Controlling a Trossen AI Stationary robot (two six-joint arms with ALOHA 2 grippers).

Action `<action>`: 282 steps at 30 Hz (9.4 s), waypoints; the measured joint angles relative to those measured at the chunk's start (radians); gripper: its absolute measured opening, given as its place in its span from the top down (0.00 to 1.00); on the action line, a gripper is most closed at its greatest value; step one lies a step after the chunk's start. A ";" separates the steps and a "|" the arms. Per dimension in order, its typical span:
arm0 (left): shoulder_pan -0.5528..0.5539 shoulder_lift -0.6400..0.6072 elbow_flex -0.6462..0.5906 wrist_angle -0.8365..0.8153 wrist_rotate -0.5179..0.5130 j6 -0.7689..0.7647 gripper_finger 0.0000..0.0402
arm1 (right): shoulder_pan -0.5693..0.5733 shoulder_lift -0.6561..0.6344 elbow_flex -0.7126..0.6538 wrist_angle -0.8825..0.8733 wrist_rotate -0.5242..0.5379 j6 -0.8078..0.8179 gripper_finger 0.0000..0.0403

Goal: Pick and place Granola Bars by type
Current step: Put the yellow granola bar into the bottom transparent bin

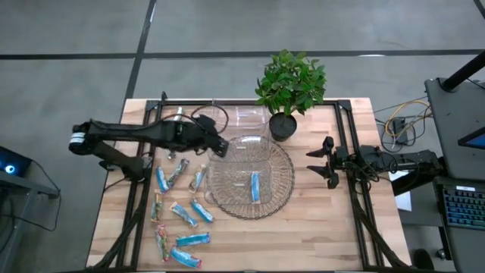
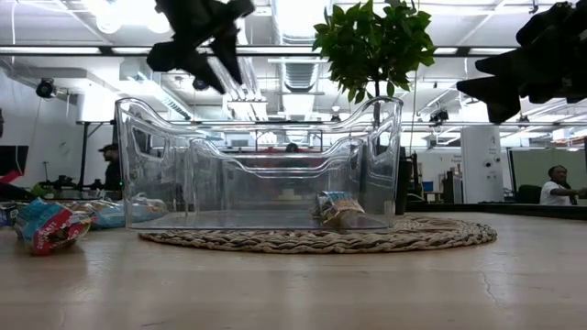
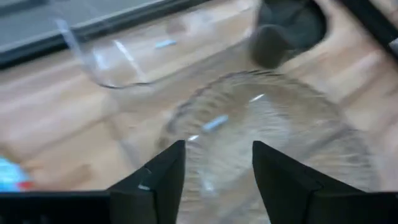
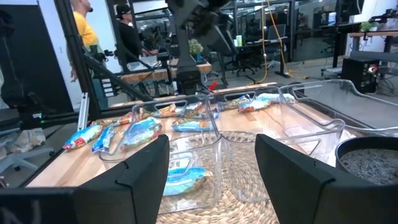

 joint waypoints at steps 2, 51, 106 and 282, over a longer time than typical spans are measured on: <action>0.044 -0.015 -0.009 -0.020 0.002 0.039 0.52 | 0.000 0.000 0.000 0.000 -0.001 0.000 0.44; 0.895 0.262 -0.279 0.178 0.149 0.581 0.28 | 0.000 0.001 0.000 0.000 0.000 0.000 0.44; 0.899 0.247 -0.263 0.215 0.149 0.414 1.00 | 0.000 0.001 0.000 0.000 -0.001 0.000 0.44; -0.232 0.502 0.612 -0.352 0.032 -0.496 0.63 | 0.000 0.000 0.000 0.000 -0.001 0.000 0.43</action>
